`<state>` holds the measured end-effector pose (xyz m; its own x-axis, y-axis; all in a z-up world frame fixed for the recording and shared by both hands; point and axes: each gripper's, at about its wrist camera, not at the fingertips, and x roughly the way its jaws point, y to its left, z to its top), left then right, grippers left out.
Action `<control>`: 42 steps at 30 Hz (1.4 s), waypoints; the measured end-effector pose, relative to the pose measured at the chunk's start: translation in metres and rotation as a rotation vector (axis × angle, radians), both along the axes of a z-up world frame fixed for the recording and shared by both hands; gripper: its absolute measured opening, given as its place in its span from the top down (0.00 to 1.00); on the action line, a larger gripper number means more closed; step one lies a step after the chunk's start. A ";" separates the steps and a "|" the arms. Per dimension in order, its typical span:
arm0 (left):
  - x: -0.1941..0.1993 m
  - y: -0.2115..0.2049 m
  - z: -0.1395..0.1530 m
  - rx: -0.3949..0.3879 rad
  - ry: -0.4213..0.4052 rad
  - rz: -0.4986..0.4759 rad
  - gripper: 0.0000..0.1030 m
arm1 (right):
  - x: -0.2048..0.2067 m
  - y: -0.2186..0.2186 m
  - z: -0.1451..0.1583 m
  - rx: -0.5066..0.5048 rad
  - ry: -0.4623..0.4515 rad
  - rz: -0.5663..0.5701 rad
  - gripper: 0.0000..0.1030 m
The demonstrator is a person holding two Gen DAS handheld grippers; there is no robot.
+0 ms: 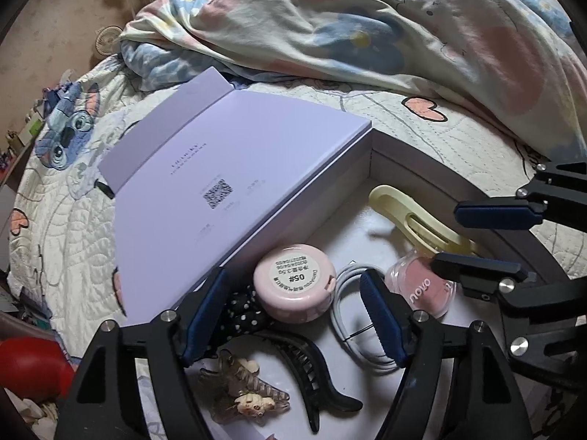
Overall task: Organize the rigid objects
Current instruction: 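Open the right tool to drop the yellow clip while the left tool releases the pink compact, then withdraw both open tools up from the box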
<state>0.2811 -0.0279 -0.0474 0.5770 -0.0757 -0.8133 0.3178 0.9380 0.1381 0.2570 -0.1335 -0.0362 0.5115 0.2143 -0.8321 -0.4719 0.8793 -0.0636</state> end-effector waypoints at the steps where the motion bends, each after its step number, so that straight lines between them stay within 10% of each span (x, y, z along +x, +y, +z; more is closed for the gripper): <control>1: 0.000 0.001 0.001 -0.002 0.002 0.003 0.29 | -0.001 0.000 0.001 0.001 -0.001 0.001 0.66; 12: -0.013 0.014 0.020 -0.027 -0.026 0.047 0.26 | -0.019 -0.009 0.020 0.013 -0.042 -0.027 0.54; 15: -0.019 0.017 0.029 -0.041 -0.041 0.057 0.00 | -0.023 -0.012 0.027 0.023 -0.051 -0.035 0.53; 42: -0.098 0.031 0.122 -0.170 -0.218 0.042 0.00 | -0.098 -0.028 0.122 0.109 -0.296 -0.064 0.24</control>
<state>0.1834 0.0028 0.0741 0.7426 -0.1733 -0.6469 0.2586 0.9652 0.0383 0.1591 -0.1611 0.0858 0.7432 0.2537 -0.6192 -0.3906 0.9158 -0.0937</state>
